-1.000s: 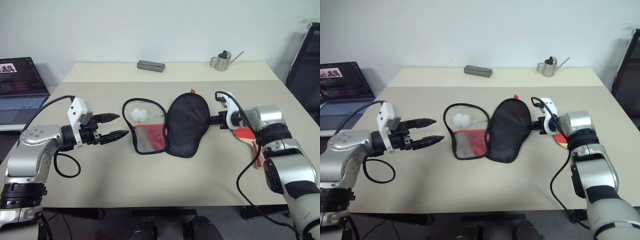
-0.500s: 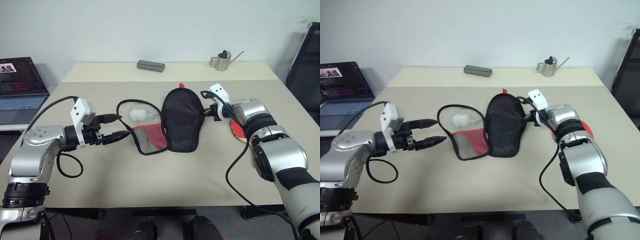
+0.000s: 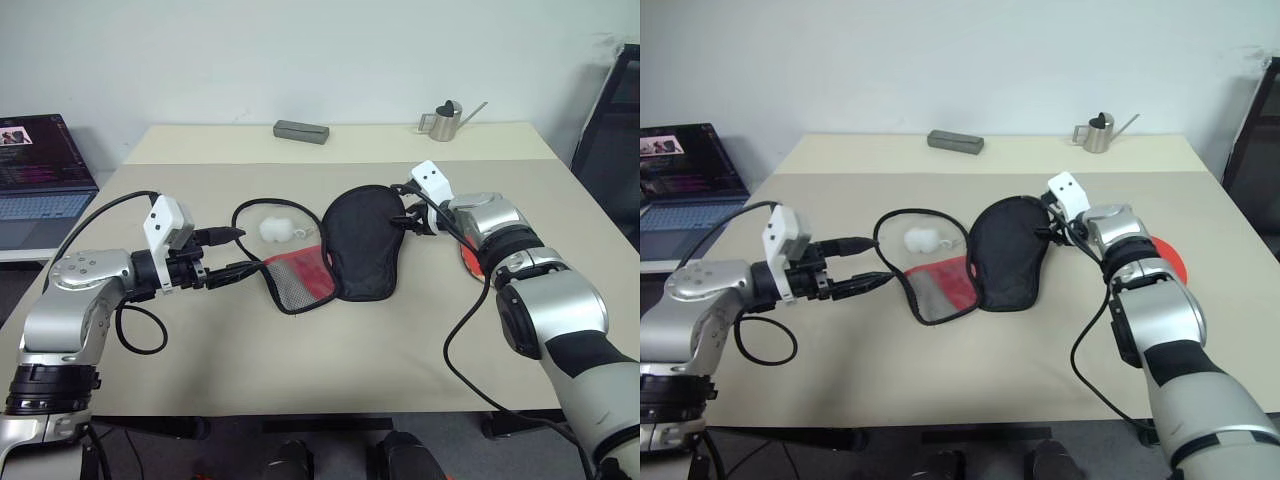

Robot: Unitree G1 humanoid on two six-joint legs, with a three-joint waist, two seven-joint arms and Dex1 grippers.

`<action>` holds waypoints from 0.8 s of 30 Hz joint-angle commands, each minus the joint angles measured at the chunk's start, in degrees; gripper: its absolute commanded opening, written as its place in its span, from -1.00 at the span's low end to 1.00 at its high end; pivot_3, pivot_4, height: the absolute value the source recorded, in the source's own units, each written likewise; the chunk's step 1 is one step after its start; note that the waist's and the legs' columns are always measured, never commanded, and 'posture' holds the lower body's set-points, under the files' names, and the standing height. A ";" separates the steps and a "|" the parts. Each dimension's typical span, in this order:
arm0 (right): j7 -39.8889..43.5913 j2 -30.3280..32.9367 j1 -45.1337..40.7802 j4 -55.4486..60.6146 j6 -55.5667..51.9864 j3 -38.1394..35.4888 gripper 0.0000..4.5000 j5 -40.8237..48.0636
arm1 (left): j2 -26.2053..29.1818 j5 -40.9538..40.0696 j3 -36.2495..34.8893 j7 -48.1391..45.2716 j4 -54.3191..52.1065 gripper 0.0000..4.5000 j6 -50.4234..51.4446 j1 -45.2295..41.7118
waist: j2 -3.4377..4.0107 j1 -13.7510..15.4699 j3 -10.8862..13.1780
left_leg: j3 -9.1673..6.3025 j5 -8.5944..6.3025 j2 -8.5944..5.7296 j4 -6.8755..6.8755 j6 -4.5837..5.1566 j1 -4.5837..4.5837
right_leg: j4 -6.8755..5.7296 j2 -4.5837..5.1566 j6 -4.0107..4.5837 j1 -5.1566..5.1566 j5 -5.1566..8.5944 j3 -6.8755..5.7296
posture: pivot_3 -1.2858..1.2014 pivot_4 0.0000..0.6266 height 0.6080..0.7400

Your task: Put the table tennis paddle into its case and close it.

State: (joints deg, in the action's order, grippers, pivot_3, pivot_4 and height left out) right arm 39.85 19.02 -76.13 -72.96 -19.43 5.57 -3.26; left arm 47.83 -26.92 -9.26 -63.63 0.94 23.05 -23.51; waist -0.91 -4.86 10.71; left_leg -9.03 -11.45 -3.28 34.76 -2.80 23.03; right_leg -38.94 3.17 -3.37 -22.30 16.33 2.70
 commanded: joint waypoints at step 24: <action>2.42 17.97 34.07 77.85 -48.68 -17.16 0.99 17.72 | -5.54 -3.94 0.64 -3.38 2.97 0.73 0.31 -9.51 | 0.03 0.59 0.02 | -0.12 0.00 0.11 0.09 0.00 0.31 | 0.06 0.10 -0.06 -0.12 0.06 -0.10 | 0.03 -0.52 1.00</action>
State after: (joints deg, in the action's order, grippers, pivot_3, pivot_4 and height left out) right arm 44.20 36.09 -43.30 -2.87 -63.26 -8.11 12.61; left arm 42.23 -29.78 -8.30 -66.01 4.82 23.73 -32.03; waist -0.88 -4.27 10.73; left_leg -9.16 -11.46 -3.20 34.85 -2.79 23.35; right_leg -38.87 3.27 -3.43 -22.41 16.39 2.59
